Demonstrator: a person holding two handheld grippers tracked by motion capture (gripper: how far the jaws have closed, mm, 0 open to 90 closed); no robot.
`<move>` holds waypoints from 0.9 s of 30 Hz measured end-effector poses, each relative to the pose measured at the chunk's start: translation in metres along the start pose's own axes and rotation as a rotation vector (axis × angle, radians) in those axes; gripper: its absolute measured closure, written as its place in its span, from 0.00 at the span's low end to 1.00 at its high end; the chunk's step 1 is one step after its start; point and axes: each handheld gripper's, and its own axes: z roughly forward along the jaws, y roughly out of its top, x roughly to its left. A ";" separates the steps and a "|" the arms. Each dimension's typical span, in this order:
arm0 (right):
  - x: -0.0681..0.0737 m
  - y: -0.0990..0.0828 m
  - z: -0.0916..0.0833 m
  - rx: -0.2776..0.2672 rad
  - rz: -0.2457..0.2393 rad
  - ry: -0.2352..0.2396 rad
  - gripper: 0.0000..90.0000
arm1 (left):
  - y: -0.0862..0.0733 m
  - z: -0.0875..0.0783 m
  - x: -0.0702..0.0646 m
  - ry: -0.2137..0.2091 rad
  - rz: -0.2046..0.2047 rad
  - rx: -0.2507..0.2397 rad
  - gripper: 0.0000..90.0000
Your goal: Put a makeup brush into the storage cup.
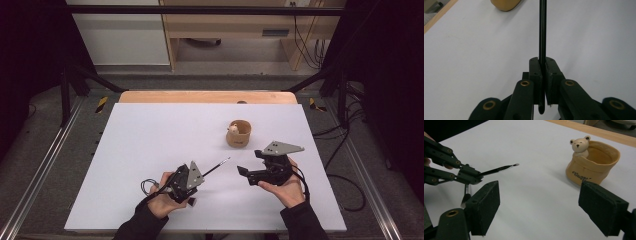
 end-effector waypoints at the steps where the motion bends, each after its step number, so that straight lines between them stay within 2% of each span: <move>1: 0.001 -0.001 0.001 -0.003 0.004 0.004 0.19 | 0.000 0.000 0.000 -0.003 -0.007 -0.004 0.94; 3: 0.002 -0.002 0.001 -0.006 0.015 0.007 0.19 | -0.001 0.000 0.001 -0.005 -0.029 -0.013 0.94; 4: 0.002 -0.003 0.002 -0.010 0.020 0.013 0.19 | -0.001 0.000 0.000 -0.007 -0.053 -0.028 0.94; 7: 0.004 -0.004 0.003 -0.029 0.045 0.021 0.19 | -0.002 -0.001 0.000 -0.002 -0.073 -0.040 0.94; 8: 0.004 -0.005 0.004 -0.038 0.050 0.024 0.19 | -0.002 -0.002 0.001 0.000 -0.068 -0.032 0.94; 10: 0.005 -0.005 0.005 -0.051 0.061 0.028 0.19 | -0.002 -0.003 0.000 -0.007 -0.094 -0.052 0.94; 13: 0.007 -0.006 0.006 -0.070 0.076 0.049 0.19 | -0.002 -0.004 -0.001 -0.001 -0.110 -0.064 0.94; 15: 0.009 -0.006 0.007 -0.077 0.076 0.044 0.19 | -0.002 -0.004 -0.002 -0.010 -0.137 -0.079 0.94; 17: 0.012 -0.006 0.009 -0.084 0.080 0.038 0.18 | -0.002 -0.004 -0.002 -0.004 -0.137 -0.081 0.94; 19: 0.015 -0.006 0.010 -0.093 0.089 0.035 0.18 | -0.002 -0.003 -0.003 -0.004 -0.162 -0.094 0.94; 21: 0.016 -0.005 0.012 -0.106 0.098 0.040 0.18 | -0.002 -0.003 -0.003 -0.003 -0.170 -0.092 0.94; 27: 0.020 -0.006 0.016 -0.155 0.158 0.054 0.19 | -0.001 -0.002 -0.003 -0.002 -0.217 -0.114 0.94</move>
